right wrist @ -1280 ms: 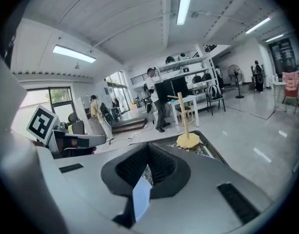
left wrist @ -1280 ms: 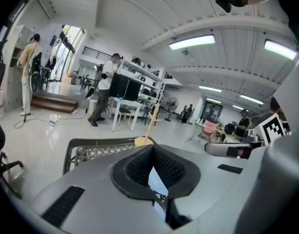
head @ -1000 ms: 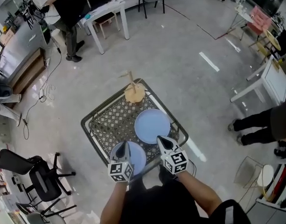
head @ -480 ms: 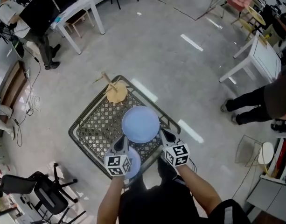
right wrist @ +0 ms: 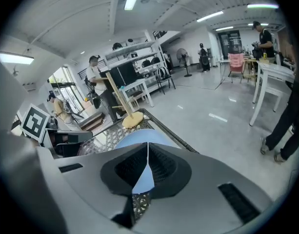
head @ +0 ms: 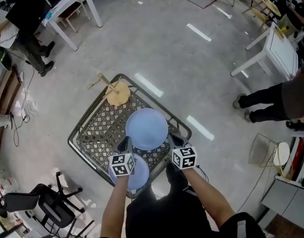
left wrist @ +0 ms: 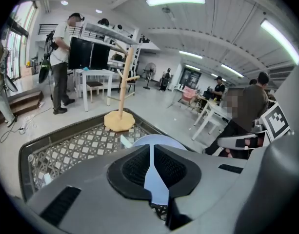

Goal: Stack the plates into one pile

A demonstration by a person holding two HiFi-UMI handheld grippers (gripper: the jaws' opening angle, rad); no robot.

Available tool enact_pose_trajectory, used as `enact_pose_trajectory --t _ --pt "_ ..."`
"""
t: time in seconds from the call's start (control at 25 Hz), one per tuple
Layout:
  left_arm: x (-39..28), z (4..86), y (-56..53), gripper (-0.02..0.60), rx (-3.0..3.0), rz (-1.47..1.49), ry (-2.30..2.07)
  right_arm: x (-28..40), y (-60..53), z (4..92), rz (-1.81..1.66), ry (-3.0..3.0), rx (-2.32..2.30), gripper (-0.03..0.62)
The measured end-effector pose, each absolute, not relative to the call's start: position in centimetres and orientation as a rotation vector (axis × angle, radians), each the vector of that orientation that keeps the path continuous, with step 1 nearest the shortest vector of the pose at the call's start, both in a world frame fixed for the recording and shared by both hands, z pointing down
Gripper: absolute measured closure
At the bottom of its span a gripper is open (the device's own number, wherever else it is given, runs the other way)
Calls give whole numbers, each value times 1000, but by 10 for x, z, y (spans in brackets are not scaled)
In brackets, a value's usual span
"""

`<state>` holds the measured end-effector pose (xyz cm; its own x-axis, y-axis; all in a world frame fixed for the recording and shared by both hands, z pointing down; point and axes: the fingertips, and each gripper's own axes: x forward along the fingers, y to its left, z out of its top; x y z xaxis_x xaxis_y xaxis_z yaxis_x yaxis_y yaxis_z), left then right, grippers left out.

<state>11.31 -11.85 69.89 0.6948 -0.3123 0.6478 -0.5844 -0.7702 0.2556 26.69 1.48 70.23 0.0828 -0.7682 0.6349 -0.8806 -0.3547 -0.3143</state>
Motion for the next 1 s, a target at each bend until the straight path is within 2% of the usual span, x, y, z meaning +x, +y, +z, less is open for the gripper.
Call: enact_pose_trajectory --t 0.04,0.08,0.16,0.28,0.4,1.0 --pt "114 707 -121 557 2437 828 -681 267 15 711 1159 -1675 2187 583" --pt "116 714 -123 514 2417 829 -663 266 15 720 1187 -1663 2177 583" --pt "118 726 -126 449 2394 850 -637 265 15 736 1246 -1636 2148 539" --pt "117 751 -131 427 2368 937 -634 267 19 762 1327 -1574 2114 507" --pt "110 779 -132 398 2304 1026 -634 271 21 782 1395 -1518 2107 503" --pt "97 842 -131 383 2132 1170 -635 274 18 830 1574 -1414 2017 503"
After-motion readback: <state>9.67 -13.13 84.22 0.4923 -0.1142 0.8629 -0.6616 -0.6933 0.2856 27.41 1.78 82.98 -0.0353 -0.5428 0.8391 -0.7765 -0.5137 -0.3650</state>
